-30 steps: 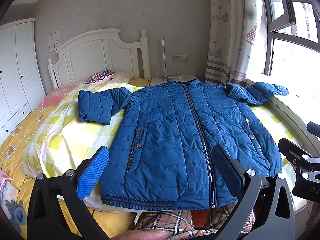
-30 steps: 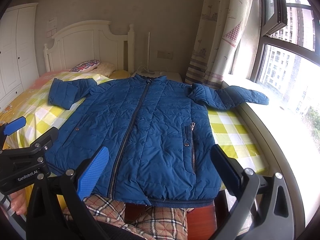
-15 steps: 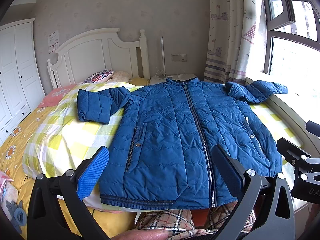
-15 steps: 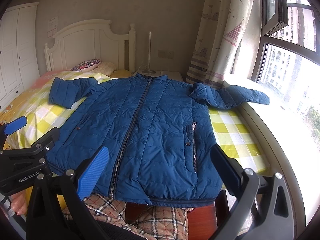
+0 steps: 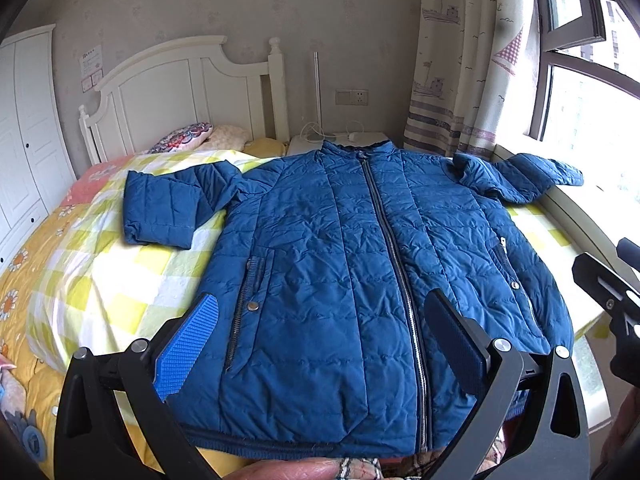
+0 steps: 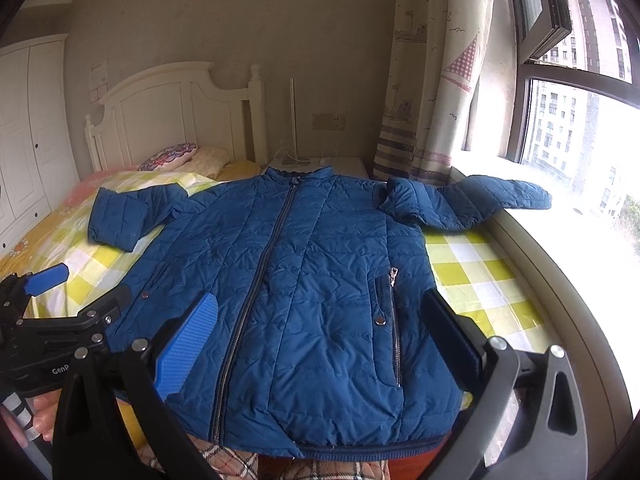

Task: Fold large clothes
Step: 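Grasp the jacket sleeve with the right gripper and lift it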

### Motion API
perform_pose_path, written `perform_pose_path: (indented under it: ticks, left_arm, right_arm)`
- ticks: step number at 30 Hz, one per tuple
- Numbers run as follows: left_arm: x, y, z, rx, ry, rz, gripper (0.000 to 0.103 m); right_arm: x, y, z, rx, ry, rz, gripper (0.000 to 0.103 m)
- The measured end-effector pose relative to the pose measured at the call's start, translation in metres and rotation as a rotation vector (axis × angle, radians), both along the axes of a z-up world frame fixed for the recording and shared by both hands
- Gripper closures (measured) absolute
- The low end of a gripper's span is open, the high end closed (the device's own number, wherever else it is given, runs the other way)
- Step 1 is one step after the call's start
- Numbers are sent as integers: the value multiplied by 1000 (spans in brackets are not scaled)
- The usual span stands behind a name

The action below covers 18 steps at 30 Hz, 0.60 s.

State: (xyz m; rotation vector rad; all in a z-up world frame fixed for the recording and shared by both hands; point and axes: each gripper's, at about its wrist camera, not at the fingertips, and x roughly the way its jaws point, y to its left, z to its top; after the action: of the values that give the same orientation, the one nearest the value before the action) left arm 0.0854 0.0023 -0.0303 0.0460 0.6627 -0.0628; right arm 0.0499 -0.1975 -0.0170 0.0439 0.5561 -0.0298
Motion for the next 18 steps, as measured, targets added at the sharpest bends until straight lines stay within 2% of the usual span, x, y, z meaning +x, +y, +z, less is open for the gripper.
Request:
perform_pose_path:
  ticks: [3,8,12,15,18]
  left_arm:
    - [58,2,-18,-31,55,-9,4]
    - [163,2,-64,70,180,39,4]
    - [232,4,-93,102,245,30,4]
    - [266,4,-114,120,277,23,4]
    - [280,12,-122,46,290,19,4]
  right_arm:
    - [36,-26,-12,36,42,-54,2]
    - [111,-96,-49,118,139,-194,2]
    - [172,-167,-80,177,195,-323,2]
    - [222,-219,-99,221,224,-400,2]
    - [268,-264,-112,267,243,-473,2]
